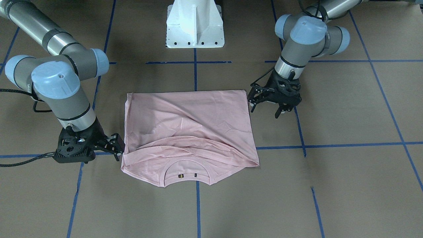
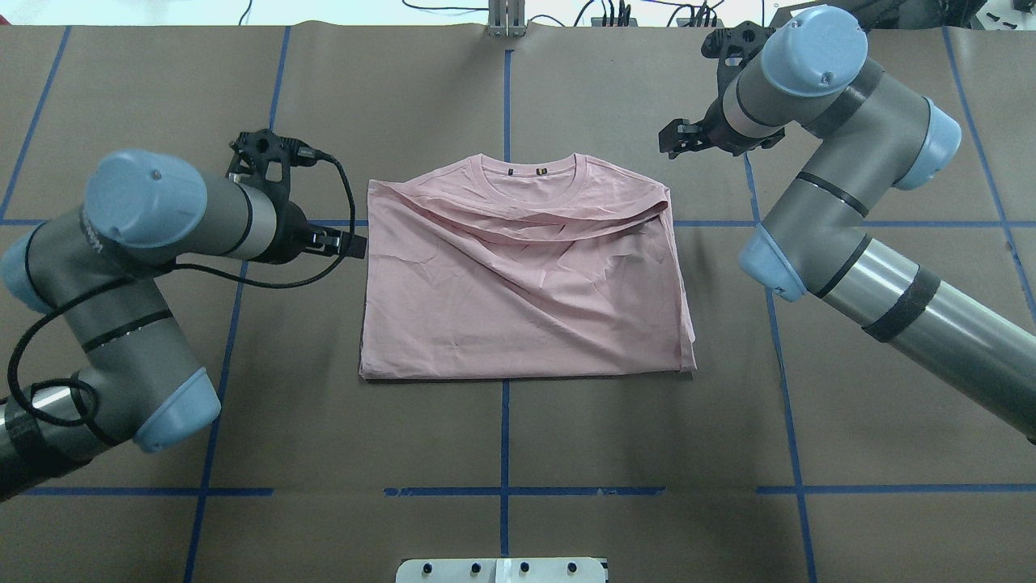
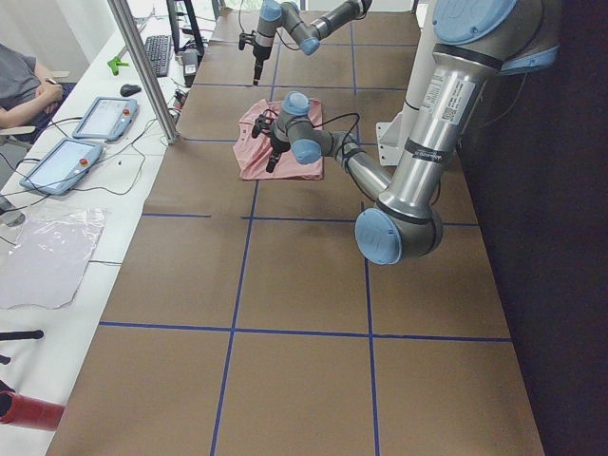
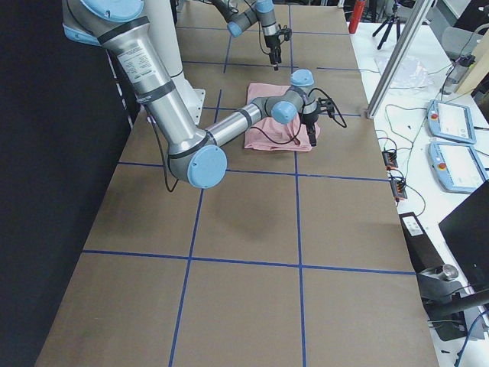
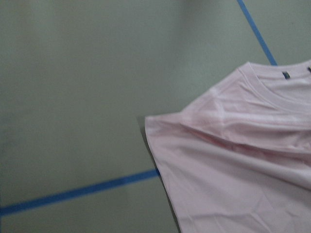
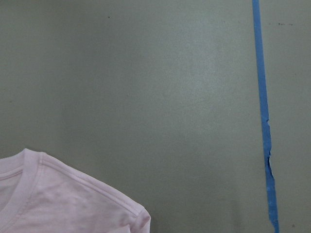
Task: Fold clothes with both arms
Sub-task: 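Lower the left gripper to the folded shirt's side edge nearest it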
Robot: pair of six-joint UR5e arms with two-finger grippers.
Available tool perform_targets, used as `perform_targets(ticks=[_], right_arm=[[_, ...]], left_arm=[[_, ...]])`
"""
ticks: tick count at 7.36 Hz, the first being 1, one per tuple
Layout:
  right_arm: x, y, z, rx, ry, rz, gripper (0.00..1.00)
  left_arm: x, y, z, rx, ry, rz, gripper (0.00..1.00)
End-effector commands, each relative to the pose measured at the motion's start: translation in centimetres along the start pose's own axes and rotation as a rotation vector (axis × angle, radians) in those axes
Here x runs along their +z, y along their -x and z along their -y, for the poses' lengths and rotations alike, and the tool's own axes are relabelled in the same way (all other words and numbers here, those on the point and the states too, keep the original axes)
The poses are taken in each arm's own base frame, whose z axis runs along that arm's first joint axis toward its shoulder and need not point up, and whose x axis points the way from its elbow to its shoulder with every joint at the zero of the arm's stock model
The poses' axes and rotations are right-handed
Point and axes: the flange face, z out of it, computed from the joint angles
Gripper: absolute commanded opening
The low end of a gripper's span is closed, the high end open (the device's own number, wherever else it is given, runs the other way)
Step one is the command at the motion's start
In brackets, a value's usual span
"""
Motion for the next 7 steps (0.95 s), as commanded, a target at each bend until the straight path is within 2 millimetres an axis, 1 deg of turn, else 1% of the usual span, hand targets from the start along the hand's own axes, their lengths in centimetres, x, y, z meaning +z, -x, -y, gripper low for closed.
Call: perform_targets(ticks=[1,2,3,5,6,7], right_arm=[[-0.1,0.0,0.0,0.003,-0.002,0.002,1.0],[-0.1,0.0,0.0,0.003,-0.002,0.002,1.0],[-0.1,0.0,0.0,0.003,-0.003,0.001,1.0],[-0.1,-0.1,0.0,0.004,-0.002,0.0,1.0],[-0.1,-0.1,0.0,0.004,-0.003,-0.001,1.0],[-0.1,-0.1,0.0,0.004,-0.003,-0.001,1.0]], left_arm=[[2.0,-2.7,-6.7,-0.107,0.031,0.01,0.63],[2.9,-3.2,-8.3,-0.098,0.056,0.016,0.63],[3.5,-3.5,-9.4,-0.089,0.062,0.025,0.63],[4.0,-4.5,-11.0,-0.098,0.086,0.019,0.62],[4.1,-4.8,-11.5,-0.093,0.094,0.016,0.55],[4.2,-4.8,-11.7,-0.091,0.097,0.017,0.51]])
